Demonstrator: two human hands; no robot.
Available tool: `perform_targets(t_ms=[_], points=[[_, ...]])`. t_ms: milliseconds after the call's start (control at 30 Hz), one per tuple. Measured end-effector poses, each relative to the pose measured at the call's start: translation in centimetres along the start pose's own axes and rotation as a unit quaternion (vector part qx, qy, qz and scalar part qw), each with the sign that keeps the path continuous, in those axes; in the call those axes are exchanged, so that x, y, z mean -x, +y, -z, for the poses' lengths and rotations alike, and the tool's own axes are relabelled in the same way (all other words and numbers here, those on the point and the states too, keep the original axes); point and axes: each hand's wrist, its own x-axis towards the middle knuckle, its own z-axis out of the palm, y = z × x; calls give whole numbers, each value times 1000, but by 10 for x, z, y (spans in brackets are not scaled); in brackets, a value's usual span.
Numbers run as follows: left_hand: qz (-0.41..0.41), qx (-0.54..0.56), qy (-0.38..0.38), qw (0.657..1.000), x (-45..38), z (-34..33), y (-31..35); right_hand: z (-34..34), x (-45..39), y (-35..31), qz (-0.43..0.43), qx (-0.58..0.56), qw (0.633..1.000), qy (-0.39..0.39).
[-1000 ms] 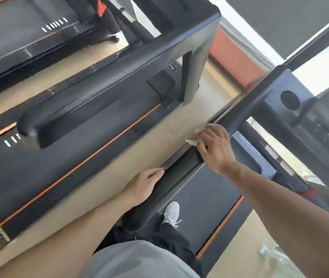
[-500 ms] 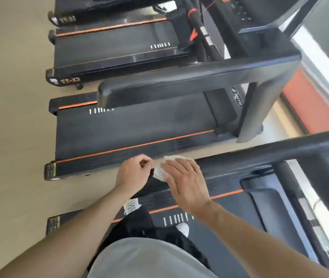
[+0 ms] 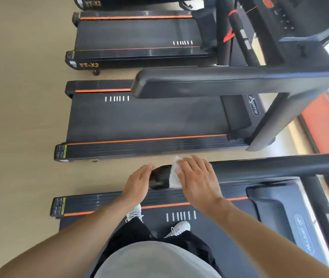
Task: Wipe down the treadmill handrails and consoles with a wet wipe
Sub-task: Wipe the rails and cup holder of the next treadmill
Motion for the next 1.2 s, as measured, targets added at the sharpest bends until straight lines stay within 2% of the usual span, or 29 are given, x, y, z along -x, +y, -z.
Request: perform_targets(t_ms=[67, 167, 233, 300, 367, 400, 433, 500, 600, 700, 767, 867, 933, 967, 1100, 1200], points=[[44, 29, 14, 999, 4, 13, -17, 0, -16, -34, 74, 31, 995, -50], [93, -5, 10, 996, 14, 32, -47, -1, -39, -77, 156, 165, 948, -223], [107, -17, 12, 994, 19, 42, -60, -10, -46, -98, 201, 306, 889, -276], [104, -21, 7, 994, 21, 49, -65, -29, -45, -112, 283, 425, 803, -308], [85, -12, -2, 996, 22, 53, -64, -47, -34, -115, 348, 475, 742, -320], [76, -1, -4, 997, 21, 54, -63, -53, -30, -112, 378, 488, 724, -309], [66, 7, -5, 998, 20, 55, -61, -54, -29, -107, 391, 485, 723, -299], [43, 15, -9, 999, 17, 56, -55, -48, -28, -97, 400, 443, 755, -271], [8, 15, -26, 1000, 11, 51, -46, -21, -24, -72, 344, 329, 858, -192], [-38, 16, -34, 999, 4, 40, -28, 3, -16, -30, 209, 157, 955, -138], [-68, 20, -40, 997, -1, 30, -14, 13, -7, 6, 63, 48, 991, -104], [-104, 20, -67, 992, -13, 16, 7, 22, 9, 47, -108, 18, 994, -19], [-112, 32, -63, 991, -21, 7, 20, 22, 7, 40, -163, 22, 986, 19], [-112, 43, -53, 991, -23, 2, 25, 22, 1, 27, -162, 25, 986, 8], [-99, 98, -16, 990, -33, -11, 43, 20, -43, -46, -75, 3, 976, -203], [-81, 131, -12, 988, -37, -12, 44, 31, -70, -59, -43, 8, 936, -350]])
